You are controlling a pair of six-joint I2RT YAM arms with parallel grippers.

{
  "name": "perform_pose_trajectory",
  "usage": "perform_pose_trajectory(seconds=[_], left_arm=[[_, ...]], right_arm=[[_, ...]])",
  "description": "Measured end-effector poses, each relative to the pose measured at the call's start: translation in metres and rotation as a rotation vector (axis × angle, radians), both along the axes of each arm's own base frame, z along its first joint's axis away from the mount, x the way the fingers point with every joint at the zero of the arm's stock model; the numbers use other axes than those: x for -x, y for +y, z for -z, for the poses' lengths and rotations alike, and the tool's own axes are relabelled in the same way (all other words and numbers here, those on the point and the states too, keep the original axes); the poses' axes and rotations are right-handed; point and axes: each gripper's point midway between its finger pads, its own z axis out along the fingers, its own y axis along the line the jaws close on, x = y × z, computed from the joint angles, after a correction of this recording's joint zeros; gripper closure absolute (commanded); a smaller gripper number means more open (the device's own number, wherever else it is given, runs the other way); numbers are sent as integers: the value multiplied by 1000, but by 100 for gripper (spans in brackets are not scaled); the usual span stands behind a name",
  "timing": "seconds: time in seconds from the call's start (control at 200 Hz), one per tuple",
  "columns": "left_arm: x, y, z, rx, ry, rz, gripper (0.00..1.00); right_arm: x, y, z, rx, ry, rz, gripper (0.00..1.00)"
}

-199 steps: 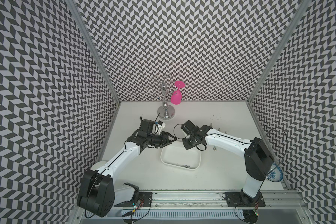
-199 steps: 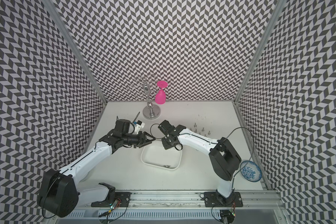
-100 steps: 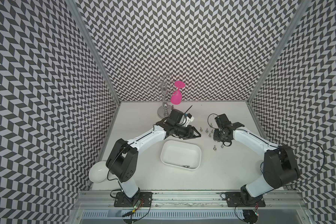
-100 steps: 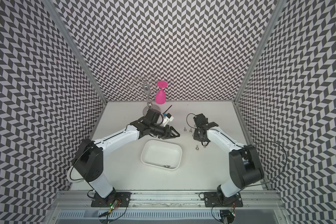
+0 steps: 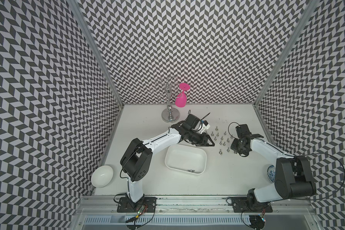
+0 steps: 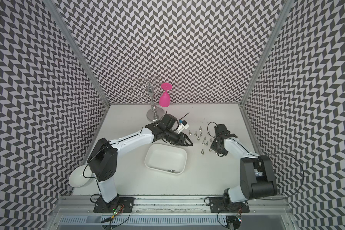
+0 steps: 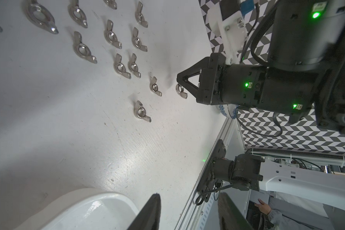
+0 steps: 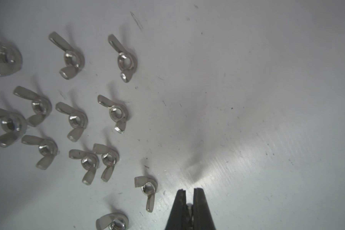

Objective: Take out the wing nut from the storage box
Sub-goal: Place the wing nut at the center of the board.

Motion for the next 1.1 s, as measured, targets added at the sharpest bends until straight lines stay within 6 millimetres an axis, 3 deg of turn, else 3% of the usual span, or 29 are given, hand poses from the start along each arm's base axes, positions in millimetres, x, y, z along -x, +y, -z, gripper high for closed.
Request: perform_pose_trajectory(seconds=[0.165,0.746,1.102], left_arm=[[-3,3,0,-2,1,-5,49],[-12,19,3,-3,7,-32,49],[-12,20,0,5,4,-31,49]], right_arm=[[9,0,10,-22,27,6,100],[12,1,26,-34,60,-1,98],[11,2,27,-34,52,-8,87]])
